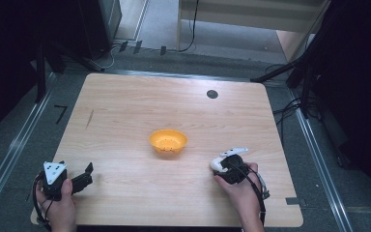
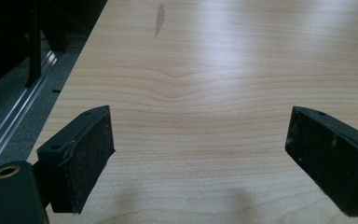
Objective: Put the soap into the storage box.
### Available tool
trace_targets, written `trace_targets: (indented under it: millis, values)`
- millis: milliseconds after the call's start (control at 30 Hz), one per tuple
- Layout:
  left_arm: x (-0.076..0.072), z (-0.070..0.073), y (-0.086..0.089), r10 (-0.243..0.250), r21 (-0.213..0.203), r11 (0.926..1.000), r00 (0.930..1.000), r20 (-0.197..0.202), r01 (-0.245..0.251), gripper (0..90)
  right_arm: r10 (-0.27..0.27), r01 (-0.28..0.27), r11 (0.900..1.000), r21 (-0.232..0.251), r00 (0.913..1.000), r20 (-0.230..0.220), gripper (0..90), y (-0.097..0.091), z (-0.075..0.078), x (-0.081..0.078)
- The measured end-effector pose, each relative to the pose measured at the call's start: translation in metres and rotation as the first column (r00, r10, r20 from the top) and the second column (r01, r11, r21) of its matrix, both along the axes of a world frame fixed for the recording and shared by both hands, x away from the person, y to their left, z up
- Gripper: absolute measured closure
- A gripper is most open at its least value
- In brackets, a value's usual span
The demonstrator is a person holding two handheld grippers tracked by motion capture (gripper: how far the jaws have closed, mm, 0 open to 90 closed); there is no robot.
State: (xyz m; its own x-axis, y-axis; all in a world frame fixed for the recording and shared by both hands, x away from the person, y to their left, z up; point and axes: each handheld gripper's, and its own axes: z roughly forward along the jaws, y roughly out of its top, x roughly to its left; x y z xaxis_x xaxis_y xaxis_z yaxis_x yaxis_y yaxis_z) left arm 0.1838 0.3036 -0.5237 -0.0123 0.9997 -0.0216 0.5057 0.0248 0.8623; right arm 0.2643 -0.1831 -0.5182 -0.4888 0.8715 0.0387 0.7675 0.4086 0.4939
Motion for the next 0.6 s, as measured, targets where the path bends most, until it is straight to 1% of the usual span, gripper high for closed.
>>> trace_targets:
  millis: [233,433,500,600]
  values:
    - [0.0000,0.0000,-0.0004,-0.003,0.003,1.0000,1.0000,0.000,0.003,8.1,0.034,-0.034,0.9994,-0.001,0.9994,-0.003,49.5,-0.0013,0.0004,0.0021]
    - [-0.0001,0.0000,-0.0005,-0.004,0.003,1.0000,1.0000,0.002,0.004,8.1,0.084,-0.084,0.9963,0.018,0.9960,0.030,49.6,-0.0046,-0.0020,-0.0006]
    - [-0.0001,0.0000,-0.0004,-0.004,0.003,1.0000,1.0000,0.002,0.004,8.1,0.090,-0.091,0.9956,0.023,0.9952,0.038,49.6,-0.0055,-0.0026,-0.0015]
    - [-0.0001,0.0001,-0.0004,-0.006,0.005,1.0000,1.0000,0.000,0.006,8.1,0.090,-0.091,0.9957,0.021,0.9953,0.036,49.5,-0.0053,-0.0024,-0.0012]
